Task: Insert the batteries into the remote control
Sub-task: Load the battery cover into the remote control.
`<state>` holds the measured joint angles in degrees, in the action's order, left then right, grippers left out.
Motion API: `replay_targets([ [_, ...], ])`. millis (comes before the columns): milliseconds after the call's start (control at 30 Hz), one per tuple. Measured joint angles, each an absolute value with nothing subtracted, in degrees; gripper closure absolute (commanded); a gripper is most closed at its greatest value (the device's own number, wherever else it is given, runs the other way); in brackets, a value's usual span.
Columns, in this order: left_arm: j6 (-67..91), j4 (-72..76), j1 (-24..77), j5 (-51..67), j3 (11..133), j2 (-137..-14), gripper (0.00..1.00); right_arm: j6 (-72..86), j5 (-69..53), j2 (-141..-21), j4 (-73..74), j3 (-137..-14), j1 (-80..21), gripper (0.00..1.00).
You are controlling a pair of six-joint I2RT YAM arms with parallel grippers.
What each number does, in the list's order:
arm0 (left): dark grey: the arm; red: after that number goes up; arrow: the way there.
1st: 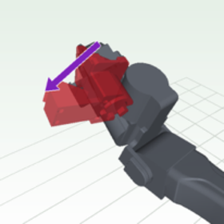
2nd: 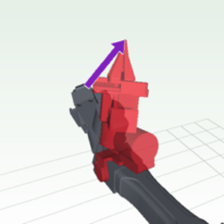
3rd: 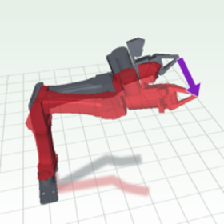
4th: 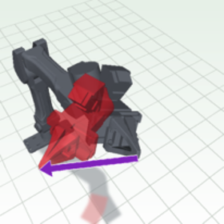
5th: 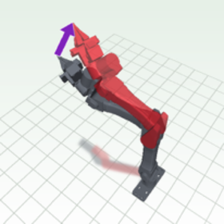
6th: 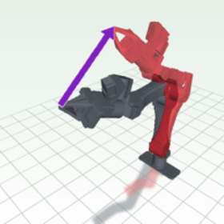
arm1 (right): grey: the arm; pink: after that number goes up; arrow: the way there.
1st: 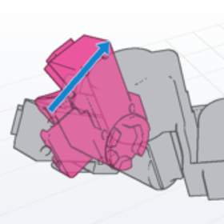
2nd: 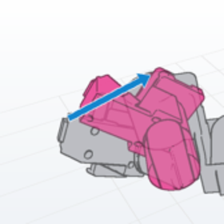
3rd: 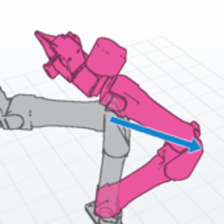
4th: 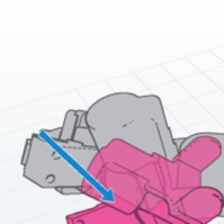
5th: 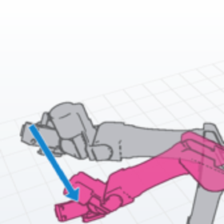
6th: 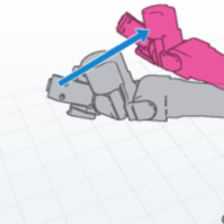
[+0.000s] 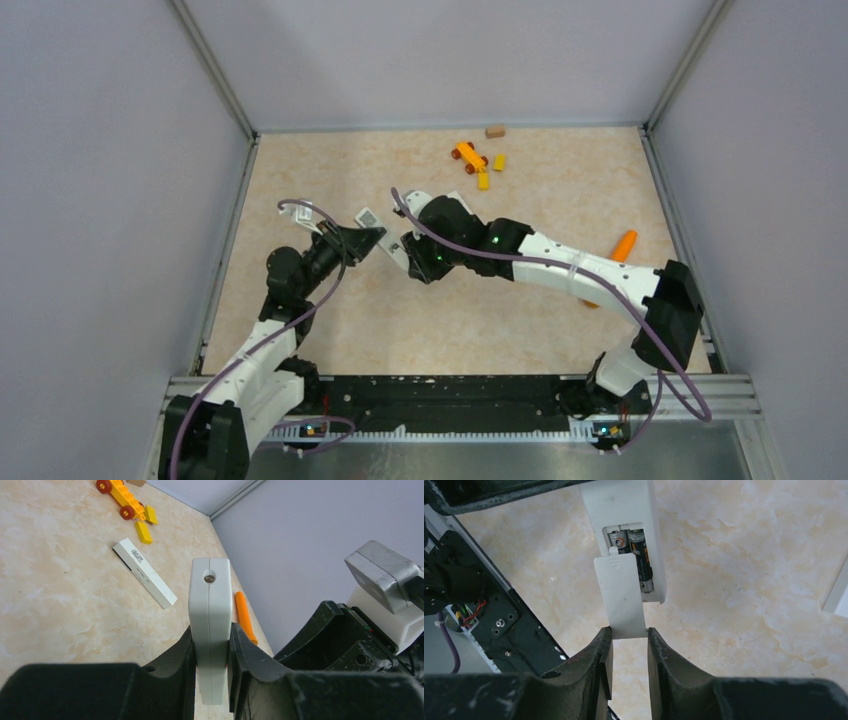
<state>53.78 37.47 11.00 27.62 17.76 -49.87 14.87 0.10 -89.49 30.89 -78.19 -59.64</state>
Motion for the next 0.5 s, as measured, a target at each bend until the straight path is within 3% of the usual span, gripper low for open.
replay_targets([
  [500, 53.76, 36.18, 11.00, 29.98, 17.78, -50.06, 1.00, 15.07, 1.67, -91.13, 31.42, -78.91, -59.90, 0.79],
])
